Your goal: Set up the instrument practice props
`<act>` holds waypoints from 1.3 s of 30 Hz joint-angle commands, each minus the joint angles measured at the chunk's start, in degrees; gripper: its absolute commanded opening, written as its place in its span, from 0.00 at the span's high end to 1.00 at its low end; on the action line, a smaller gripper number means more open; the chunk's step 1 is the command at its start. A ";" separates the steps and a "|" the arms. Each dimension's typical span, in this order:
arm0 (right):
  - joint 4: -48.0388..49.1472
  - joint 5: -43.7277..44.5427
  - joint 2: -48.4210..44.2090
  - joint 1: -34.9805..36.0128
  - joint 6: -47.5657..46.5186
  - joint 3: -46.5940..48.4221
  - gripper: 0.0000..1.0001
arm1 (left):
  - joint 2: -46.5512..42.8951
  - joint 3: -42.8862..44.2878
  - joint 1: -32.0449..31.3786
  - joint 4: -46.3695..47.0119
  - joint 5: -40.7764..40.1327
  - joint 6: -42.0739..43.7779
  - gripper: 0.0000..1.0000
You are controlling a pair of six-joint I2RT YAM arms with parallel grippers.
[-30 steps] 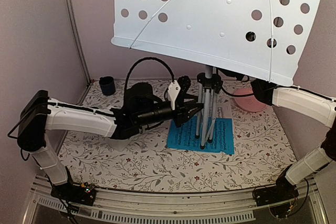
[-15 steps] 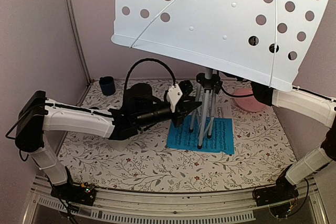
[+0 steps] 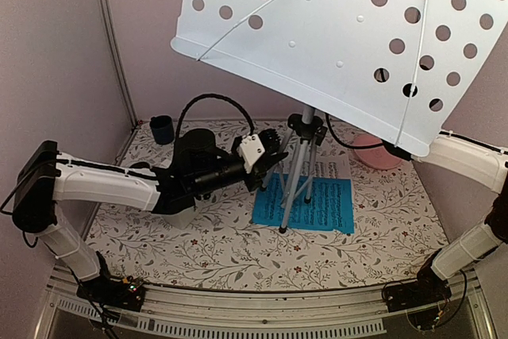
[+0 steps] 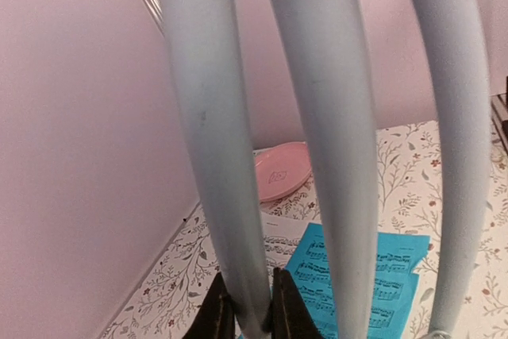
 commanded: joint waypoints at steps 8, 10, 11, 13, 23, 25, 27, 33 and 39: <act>4.15 13.42 -3.83 -0.64 10.71 6.52 1.00 | 5.03 -4.25 4.66 -8.68 -3.90 14.99 1.00; 4.08 13.74 -3.70 -0.96 10.96 6.90 1.00 | 5.65 -4.92 4.95 -7.68 -4.98 15.39 1.00; 3.99 13.92 -3.56 -1.01 11.06 7.18 1.00 | 5.97 -5.13 5.20 -7.38 -5.10 15.04 1.00; 3.51 14.05 -2.90 -1.17 11.18 7.46 1.00 | 5.96 -4.97 6.52 -7.73 -2.86 13.07 1.00; 6.90 14.63 2.70 -4.39 14.87 6.29 1.00 | 9.60 0.98 10.58 -16.04 5.11 10.17 1.00; 5.14 14.78 3.37 -5.19 14.68 8.42 1.00 | 9.72 -0.89 10.74 -12.45 5.46 11.40 1.00; 3.74 14.15 4.48 -5.65 14.61 11.26 1.00 | 9.67 -3.84 10.74 -8.73 4.79 12.88 1.00; 0.58 14.18 4.89 -6.58 13.80 14.27 1.00 | 10.72 -5.52 11.95 -7.73 2.04 15.73 1.00; -0.33 13.24 5.03 -6.94 14.00 15.52 1.00 | 11.54 -6.23 14.24 -6.53 1.00 16.11 1.00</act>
